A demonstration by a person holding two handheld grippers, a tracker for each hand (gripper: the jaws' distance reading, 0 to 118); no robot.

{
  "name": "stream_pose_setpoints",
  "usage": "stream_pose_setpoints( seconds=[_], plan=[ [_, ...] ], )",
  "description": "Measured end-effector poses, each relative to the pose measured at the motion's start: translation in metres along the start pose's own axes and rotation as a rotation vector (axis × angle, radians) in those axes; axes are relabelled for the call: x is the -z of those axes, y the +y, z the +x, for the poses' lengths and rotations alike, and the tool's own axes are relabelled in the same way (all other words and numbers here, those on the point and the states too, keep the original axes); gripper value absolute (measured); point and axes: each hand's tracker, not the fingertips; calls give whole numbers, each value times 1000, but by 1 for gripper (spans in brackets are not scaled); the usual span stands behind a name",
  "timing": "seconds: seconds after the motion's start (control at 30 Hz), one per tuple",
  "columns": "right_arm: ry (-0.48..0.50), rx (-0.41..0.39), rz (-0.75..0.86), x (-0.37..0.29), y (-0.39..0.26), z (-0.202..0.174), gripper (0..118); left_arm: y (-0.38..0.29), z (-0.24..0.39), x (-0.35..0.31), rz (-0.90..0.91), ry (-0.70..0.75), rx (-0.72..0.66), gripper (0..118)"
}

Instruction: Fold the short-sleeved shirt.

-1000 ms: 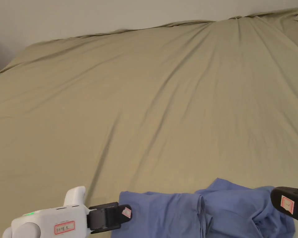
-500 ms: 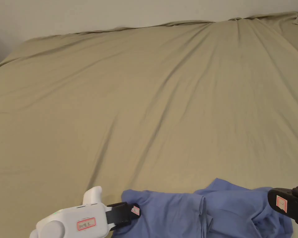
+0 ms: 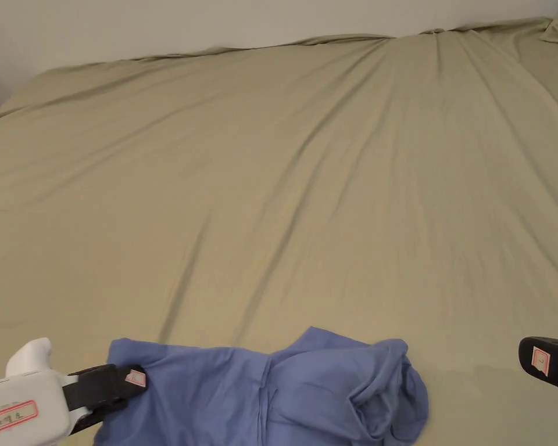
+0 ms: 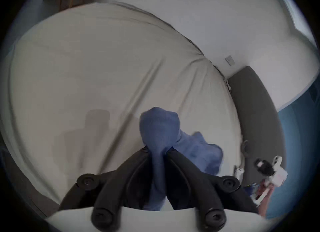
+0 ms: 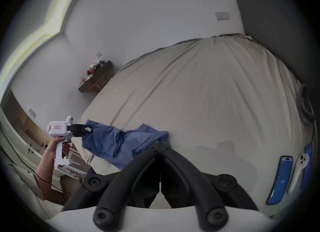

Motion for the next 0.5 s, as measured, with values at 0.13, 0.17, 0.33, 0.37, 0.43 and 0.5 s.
stream_pose_setpoints(
  seconds=[0.13, 0.17, 0.33, 0.37, 0.43, 0.5],
  plan=[
    [-4, 12, -29, 9, -5, -3, 2, -23, 63, 12, -41, -165, -48, 10],
    [1, 12, -34, 10, -6, -4, 2, -31, 82, 22, -54, -170, -27, 10],
    [-6, -1, -52, 16, -6, -9, 2, -69, 158, 100, -193, -191, 3, 10],
    [-8, 2, -53, 16, -6, -9, 2, -75, 166, 119, -213, -211, 13, 10],
    [-6, 8, -54, 16, -6, -9, 2, -85, 177, 149, -241, -200, 4, 10],
    [-13, 8, -58, 15, -8, -5, 2, -95, 176, 183, -208, -139, 131, 37]
  ],
)
